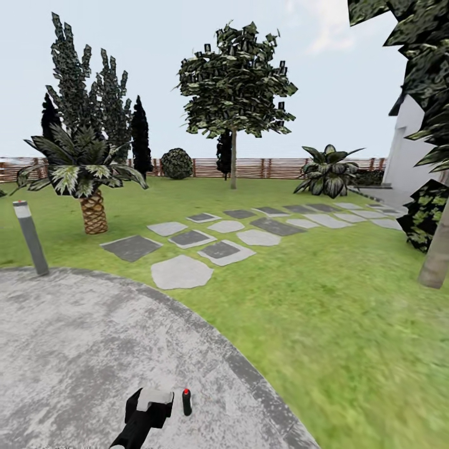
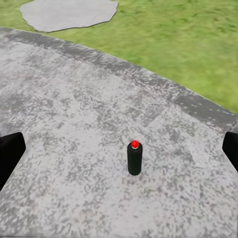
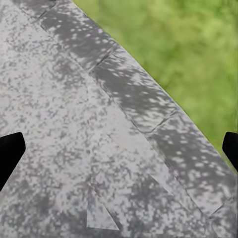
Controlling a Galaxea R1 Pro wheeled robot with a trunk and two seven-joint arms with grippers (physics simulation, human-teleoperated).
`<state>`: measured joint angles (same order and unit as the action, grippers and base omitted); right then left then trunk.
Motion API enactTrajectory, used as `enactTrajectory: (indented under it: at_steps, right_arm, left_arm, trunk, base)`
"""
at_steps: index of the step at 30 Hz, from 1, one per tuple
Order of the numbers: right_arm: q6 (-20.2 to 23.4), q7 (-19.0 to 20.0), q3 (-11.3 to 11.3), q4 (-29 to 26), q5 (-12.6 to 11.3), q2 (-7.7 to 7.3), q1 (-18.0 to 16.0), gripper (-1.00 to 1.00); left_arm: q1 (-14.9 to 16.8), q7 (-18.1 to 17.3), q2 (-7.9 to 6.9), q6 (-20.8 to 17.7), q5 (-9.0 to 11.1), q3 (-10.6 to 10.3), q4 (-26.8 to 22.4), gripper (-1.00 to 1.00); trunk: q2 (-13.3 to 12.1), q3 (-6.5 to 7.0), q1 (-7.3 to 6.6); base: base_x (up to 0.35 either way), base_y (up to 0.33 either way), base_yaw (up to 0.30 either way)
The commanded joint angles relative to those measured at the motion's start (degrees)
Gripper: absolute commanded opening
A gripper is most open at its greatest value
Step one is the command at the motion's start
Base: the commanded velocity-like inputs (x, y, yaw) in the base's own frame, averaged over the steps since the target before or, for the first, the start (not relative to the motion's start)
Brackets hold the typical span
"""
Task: Pick up the pesticide atomizer in the garden and spray insectifuge to fully cover both potted plants in the garden.
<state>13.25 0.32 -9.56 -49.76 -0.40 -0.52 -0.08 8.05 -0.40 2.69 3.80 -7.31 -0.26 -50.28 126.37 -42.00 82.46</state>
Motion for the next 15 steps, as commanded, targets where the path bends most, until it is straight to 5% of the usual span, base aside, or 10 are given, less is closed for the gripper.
enactTrajectory:
  at_steps: [1, 15]
  right_arm:
    - [0.3, 0.0, 0.0, -0.1, 0.0, 0.0, 0.0, 1.0]
    - [0.3, 0.0, -0.1, -0.1, 0.0, 0.0, 0.0, 1.0]
  left_arm:
    - [0.0, 0.0, 0.03, 0.2, -0.6, 0.1, 0.0, 1.0]
    - [0.0, 0.0, 0.03, 0.2, -0.6, 0.1, 0.0, 1.0]
  trunk:
    - [0.0, -0.06, -0.01]
    - [0.0, -0.06, -0.01]
  base:
    - [0.026, -0.31, 0.256]
    - [0.003, -0.319, 0.256]
